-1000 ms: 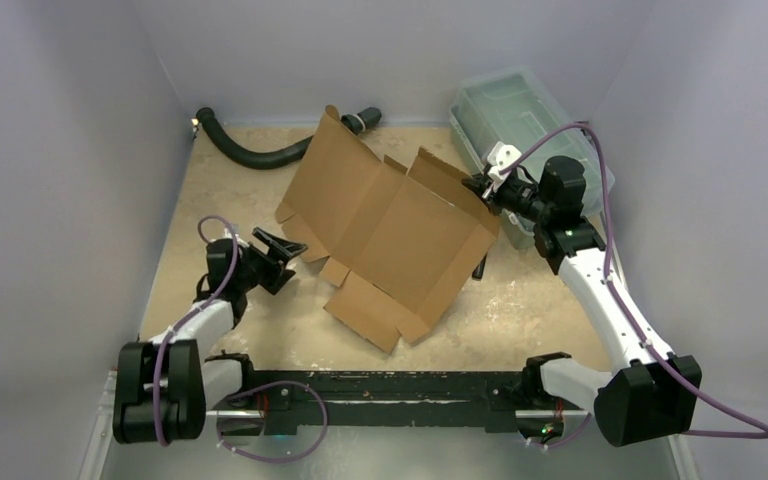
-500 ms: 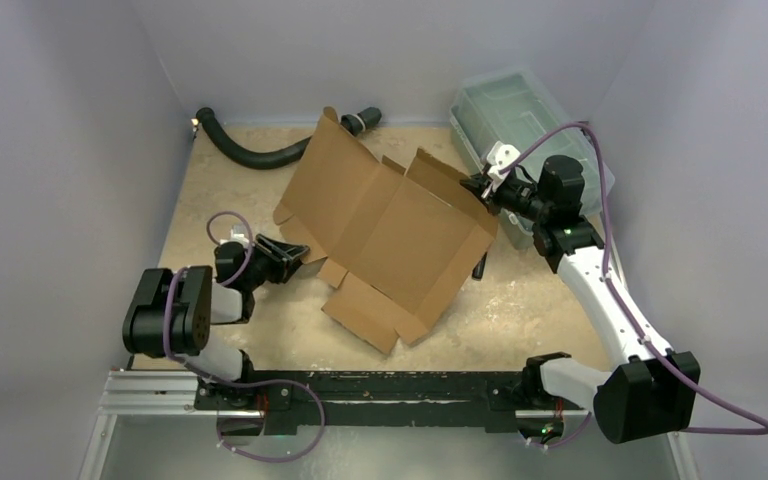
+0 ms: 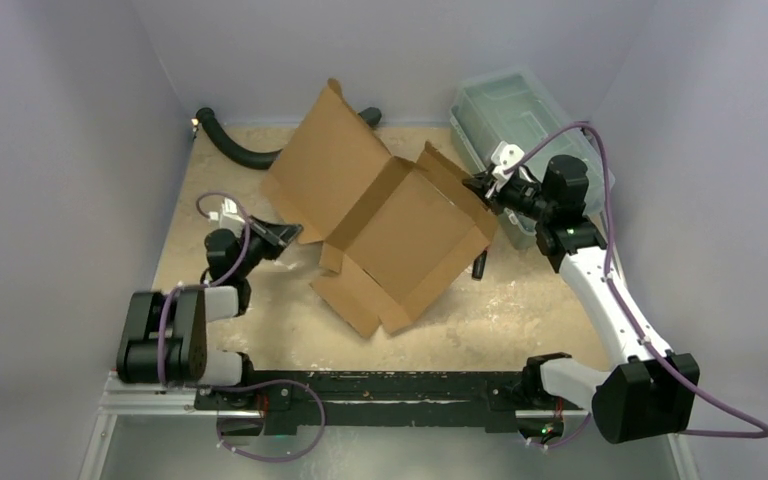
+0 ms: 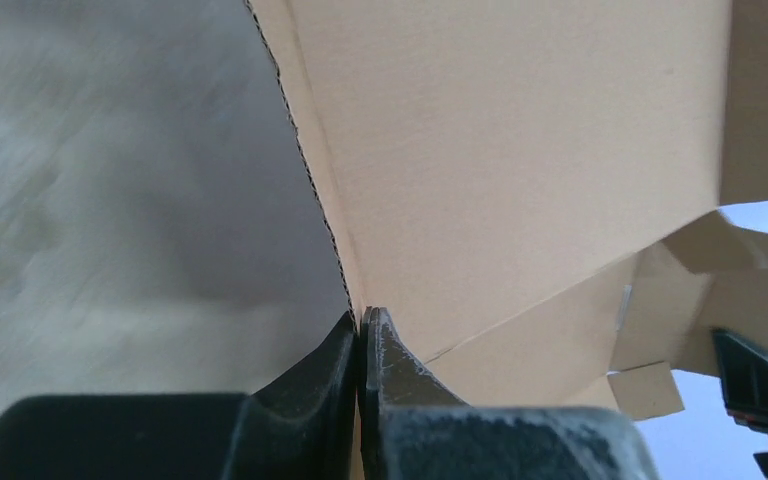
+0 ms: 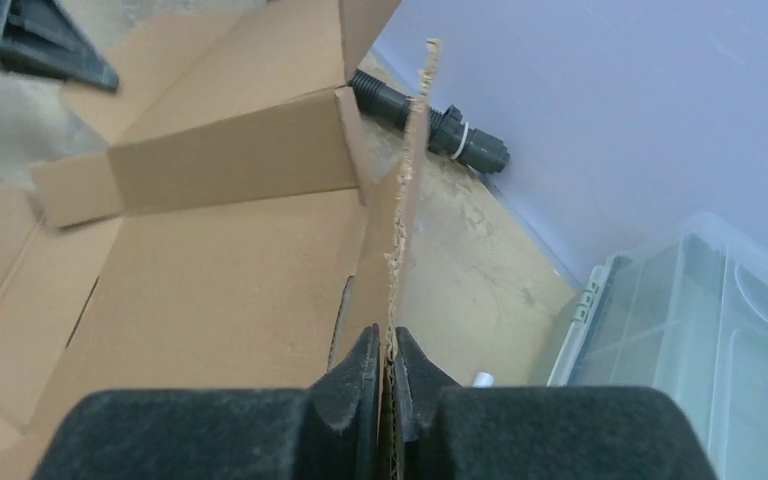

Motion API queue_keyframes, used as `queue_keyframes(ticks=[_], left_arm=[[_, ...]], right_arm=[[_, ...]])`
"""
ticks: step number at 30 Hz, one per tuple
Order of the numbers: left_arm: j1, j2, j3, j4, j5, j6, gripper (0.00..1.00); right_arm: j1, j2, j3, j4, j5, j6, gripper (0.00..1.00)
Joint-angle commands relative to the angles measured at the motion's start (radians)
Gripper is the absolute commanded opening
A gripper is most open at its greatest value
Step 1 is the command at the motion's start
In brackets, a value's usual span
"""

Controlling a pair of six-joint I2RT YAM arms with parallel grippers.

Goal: Fold the paper box

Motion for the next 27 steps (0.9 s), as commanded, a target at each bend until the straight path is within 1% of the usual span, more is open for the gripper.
queue_keyframes(ticks=[1,2,4,6,10,13,14,17,20,22,24,25,27], left_arm=[[-0.041,-0.311,0.192,-0.41,-0.063,0.425,0.0],[-0.055,-0.365,0.233,-0.502,-0.101,0.5,0.0],[-0.123,-0.449,0.304,-0.594,-0.137,0.636,0.0],[-0.165,-0.493,0.398,-0.716,-0.192,0.797,0.0],[-0.18,-0.52,0.506,-0.83,-0.14,1.023,0.0],[-0.183,-0.516,0.554,-0.871,-0.08,1.131,0.0],[-0.189,-0.51,0.564,-0.878,-0.068,1.177,0.0],[-0.217,-0.484,0.59,-0.893,-0.036,1.24,0.0],[-0.248,-0.469,0.603,-0.907,-0.035,1.318,0.0],[-0.269,-0.468,0.607,-0.907,-0.058,1.373,0.0],[-0.283,-0.462,0.615,-0.9,-0.072,1.419,0.0],[-0.29,-0.455,0.62,-0.897,-0.075,1.436,0.0],[-0.294,-0.441,0.628,-0.877,-0.079,1.452,0.0]], right_arm=[[-0.02,-0.032,0.033,-0.055,-0.099,-0.034,0.16],[-0.025,-0.038,0.046,-0.082,-0.117,-0.046,0.22],[-0.039,-0.054,0.079,-0.128,-0.177,-0.058,0.36],[-0.065,-0.083,0.126,-0.189,-0.215,-0.074,0.49],[-0.111,-0.144,0.193,-0.303,-0.279,-0.108,0.79],[-0.126,-0.154,0.247,-0.373,-0.327,-0.122,0.96],[-0.128,-0.151,0.263,-0.387,-0.341,-0.12,0.99],[-0.128,-0.108,0.341,-0.456,-0.392,-0.129,0.99],[-0.127,0.007,0.502,-0.577,-0.44,-0.174,0.99],[-0.119,0.104,0.625,-0.665,-0.443,-0.213,0.99],[-0.077,0.2,0.742,-0.749,-0.402,-0.258,0.99],[-0.044,0.257,0.791,-0.791,-0.366,-0.288,0.99],[0.024,0.32,0.859,-0.844,-0.278,-0.336,0.99]])
